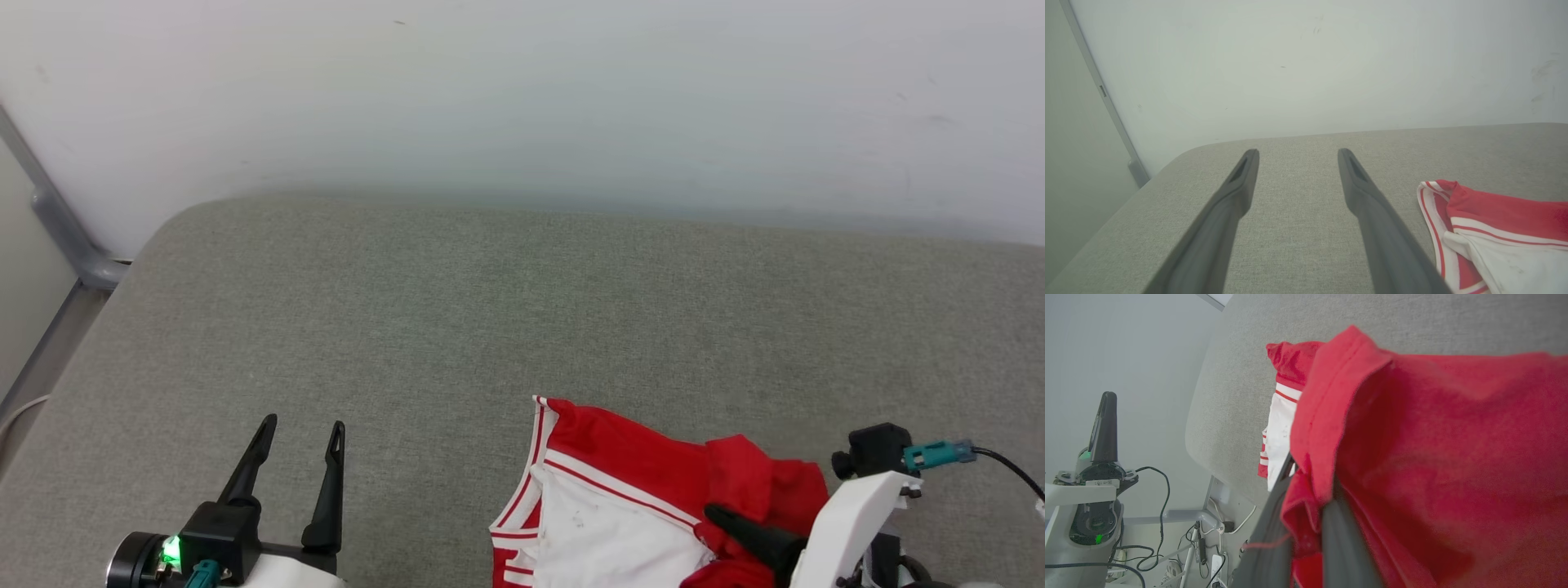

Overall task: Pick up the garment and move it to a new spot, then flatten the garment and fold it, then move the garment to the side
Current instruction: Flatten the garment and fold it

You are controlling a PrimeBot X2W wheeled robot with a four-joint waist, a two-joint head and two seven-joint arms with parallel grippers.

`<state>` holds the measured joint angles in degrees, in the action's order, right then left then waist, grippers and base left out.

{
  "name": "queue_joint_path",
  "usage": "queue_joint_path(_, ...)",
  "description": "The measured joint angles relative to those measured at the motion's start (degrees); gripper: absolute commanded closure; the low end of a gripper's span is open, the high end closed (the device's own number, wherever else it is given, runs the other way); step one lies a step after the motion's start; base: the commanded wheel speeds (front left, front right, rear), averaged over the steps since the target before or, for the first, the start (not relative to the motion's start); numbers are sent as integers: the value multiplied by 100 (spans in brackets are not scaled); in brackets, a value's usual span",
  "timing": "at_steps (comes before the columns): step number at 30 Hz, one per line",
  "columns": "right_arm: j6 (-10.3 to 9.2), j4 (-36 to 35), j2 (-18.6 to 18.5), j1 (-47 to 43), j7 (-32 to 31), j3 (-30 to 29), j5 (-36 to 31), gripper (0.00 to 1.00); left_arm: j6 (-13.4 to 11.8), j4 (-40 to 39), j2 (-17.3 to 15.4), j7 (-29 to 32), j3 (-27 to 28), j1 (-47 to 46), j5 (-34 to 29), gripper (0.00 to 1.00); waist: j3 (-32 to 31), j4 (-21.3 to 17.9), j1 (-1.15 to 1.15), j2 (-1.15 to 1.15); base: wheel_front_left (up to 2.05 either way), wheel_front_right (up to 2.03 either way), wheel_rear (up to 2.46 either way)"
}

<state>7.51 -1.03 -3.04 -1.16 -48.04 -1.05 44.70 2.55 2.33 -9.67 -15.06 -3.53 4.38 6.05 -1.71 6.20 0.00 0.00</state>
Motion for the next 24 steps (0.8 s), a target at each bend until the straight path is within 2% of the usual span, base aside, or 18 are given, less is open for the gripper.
queue_joint_path(13,-1,1441,9,907,1224,1345,361,100,97,48,67,0,41,-35,-78,0,82,351,0,0,0,0,0)
queue_joint_path(22,-1,2886,11,1701,2016,1785,345,100,147,111,116,0,11,-168,-127,0,246,656,0,0,0,0,0)
queue_joint_path(23,-1,3039,9,1766,2091,1858,361,58,149,122,122,-1,9,-186,-129,0,260,690,0,0,0,0,0)
queue_joint_path(24,-1,3132,5,1825,2157,1948,359,0,151,129,129,-1,9,-199,-130,0,270,723,0,0,0,0,0)
